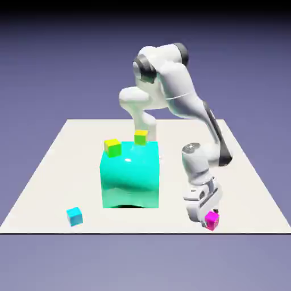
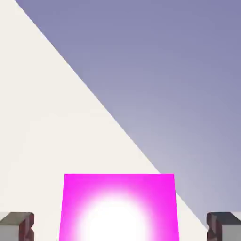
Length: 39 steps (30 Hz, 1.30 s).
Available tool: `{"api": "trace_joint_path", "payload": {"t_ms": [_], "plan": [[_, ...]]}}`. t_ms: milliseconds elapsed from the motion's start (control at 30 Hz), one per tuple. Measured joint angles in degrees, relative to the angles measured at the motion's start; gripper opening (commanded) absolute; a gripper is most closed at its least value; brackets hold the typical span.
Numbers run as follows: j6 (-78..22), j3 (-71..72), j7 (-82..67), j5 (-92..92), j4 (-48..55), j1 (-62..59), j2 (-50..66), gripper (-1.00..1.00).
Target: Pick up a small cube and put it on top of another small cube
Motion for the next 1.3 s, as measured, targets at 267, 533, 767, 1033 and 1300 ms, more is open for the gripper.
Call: {"api": "trace_joint_path", "payload": {"t_ms": [267, 533, 767, 1033, 1300], "plan": [[-8.6, -2.0, 0.4, 0.2, -6.8, -0.4, -14.4, -1.00], [-28.5, -17.5, -14.0, -9.3, -8.5, -0.3, -30.1, -1.00], [-45.9, -31.0, -26.6, -17.6, -10.0, -0.2, -43.8, -1.00], [-65.9, -46.5, -40.9, -27.2, -11.7, 0.2, -59.5, -1.00], [-81.4, -58.6, -52.1, -34.6, -13.0, 0.3, -71.7, -1.00]]}}
